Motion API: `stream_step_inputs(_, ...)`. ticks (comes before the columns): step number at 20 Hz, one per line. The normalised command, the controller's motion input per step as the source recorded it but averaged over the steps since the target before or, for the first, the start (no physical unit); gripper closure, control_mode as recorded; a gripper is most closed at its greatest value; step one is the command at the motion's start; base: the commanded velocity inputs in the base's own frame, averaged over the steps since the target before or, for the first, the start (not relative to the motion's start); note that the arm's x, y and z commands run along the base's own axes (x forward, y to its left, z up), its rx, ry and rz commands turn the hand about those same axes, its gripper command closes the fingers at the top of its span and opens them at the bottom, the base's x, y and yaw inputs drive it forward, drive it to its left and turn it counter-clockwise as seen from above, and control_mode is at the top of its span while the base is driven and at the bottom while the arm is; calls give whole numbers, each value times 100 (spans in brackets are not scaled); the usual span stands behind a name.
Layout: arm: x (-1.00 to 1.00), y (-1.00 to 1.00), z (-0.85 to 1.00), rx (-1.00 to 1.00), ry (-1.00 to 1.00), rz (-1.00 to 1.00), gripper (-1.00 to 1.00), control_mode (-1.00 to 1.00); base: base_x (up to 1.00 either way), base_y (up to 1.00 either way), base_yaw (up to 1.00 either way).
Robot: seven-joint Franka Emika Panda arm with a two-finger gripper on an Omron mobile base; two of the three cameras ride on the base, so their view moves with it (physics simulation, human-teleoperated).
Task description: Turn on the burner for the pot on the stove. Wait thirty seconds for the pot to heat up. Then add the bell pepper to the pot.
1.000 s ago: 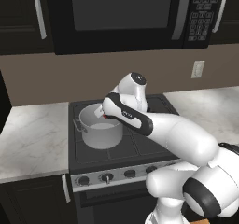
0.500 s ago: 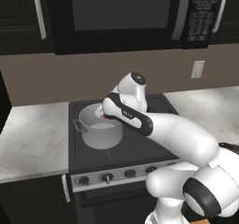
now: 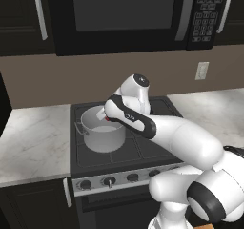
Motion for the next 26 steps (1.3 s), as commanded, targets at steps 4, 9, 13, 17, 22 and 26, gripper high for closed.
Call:
stream_step_inputs(4, 0, 0, 0, 0, 0, 0, 100, -100, 0, 0, 0)
stream_step_inputs(9, 0, 0, 0, 0, 0, 0, 100, -100, 0, 0, 0)
stream_step_inputs(13, 0, 0, 0, 0, 0, 0, 100, -100, 0, 0, 0)
stream_step_inputs(17, 0, 0, 0, 0, 0, 0, 100, -100, 0, 0, 0)
stream_step_inputs(22, 0, 0, 0, 0, 0, 0, 100, -100, 0, 0, 0)
stream_step_inputs(26, 0, 0, 0, 0, 0, 0, 100, -100, 0, 0, 0)
